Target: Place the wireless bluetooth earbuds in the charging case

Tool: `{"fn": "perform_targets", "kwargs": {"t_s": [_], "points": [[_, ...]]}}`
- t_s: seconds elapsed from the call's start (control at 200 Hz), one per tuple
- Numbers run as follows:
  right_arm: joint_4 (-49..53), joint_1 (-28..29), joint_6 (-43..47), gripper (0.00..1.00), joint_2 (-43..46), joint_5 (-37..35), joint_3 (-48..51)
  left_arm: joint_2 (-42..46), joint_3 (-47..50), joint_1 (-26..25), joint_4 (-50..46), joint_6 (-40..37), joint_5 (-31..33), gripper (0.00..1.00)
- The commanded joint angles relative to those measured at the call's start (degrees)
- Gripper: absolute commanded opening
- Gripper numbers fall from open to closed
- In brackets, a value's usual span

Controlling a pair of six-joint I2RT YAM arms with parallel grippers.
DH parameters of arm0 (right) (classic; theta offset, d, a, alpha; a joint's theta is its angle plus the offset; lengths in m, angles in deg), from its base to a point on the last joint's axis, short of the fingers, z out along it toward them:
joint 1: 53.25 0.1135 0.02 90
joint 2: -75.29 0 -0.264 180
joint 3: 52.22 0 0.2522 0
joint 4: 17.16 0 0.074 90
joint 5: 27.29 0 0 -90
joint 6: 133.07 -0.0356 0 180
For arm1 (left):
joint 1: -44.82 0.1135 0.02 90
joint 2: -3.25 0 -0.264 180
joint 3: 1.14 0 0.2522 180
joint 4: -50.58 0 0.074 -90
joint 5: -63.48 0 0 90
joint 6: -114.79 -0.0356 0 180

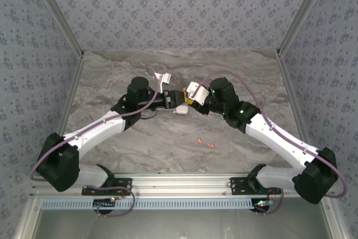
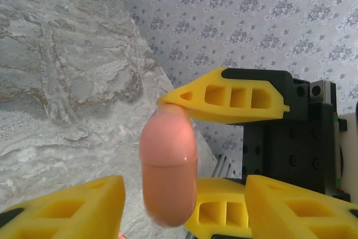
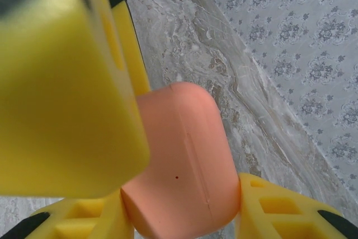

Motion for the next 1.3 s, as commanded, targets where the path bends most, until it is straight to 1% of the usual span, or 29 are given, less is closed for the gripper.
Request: {"fn": "perform_targets", "kwargs": {"t_s": [0.0, 0.22, 0.37, 0.46, 0.5, 0.605, 0.695, 0.79, 0.904, 1.024, 1.104, 1.159, 1.294], "points": [[-1.1, 0.39, -1.03, 0.43, 0.31, -0.56, -0.07, -0.86, -1.98, -0.57, 3.1, 0.16, -1.41, 0.53], [-0.74, 0.4, -1.25, 0.43, -0.09, -0.9, -0.5, -1.6, -2.47, -0.67, 3.19, 0.21, -1.85, 0.32], [-0.48, 0.4, -1.73, 0.44, -0.57, -0.21, -1.11, -1.78, -2.61, -0.66, 3.3, 0.14, -1.78, 0.24], [0.67, 0.22, -2.0, 0.48, -0.77, 0.39, -1.93, -1.75, -2.6, -0.66, 3.28, -0.14, -1.41, 0.21], [1.27, -0.08, -2.5, 0.52, -0.7, 0.91, -2.3, -1.68, -2.56, -0.59, 3.47, -0.27, -1.24, 0.21], [2.03, -1.39, -4.62, 0.73, 0.37, 3.93, -2.57, -1.38, -1.96, -0.62, 4.81, -0.78, -0.61, 0.19], [2.55, -3.49, -7.14, 0.85, 2.19, 8.36, -2.14, -0.52, -0.71, -0.64, 7.26, -2.17, 0.35, 0.17], [2.61, -6.44, -10.32, 0.92, 4.71, 14.64, -1.14, 0.96, 1.2, -0.67, 10.53, -5.12, 1.81, 0.14], [0.2, -11.24, -15.98, 1.0, 8.22, 22.43, 1.01, 2.69, 2.36, -0.66, 12.0, -11.19, 2.72, 0.1], [-3.86, -15.25, -21.93, 1.0, 10.46, 29.2, 2.78, 4.06, 2.79, -0.84, 12.86, -18.09, 1.96, 0.06], [-5.69, -17.17, -25.12, 1.0, 10.66, 31.71, 3.01, 4.85, 3.02, -1.17, 14.25, -21.75, 1.03, 0.04], [-6.35, -17.68, -26.41, 1.0, 10.27, 32.08, 2.6, 5.19, 2.58, -1.59, 13.67, -23.92, 0.78, 0.03], [-6.37, -18.14, -28.0, 1.0, 8.75, 30.45, 0.83, 5.14, 0.72, -2.29, 10.77, -27.76, 0.0, 0.01]]}}
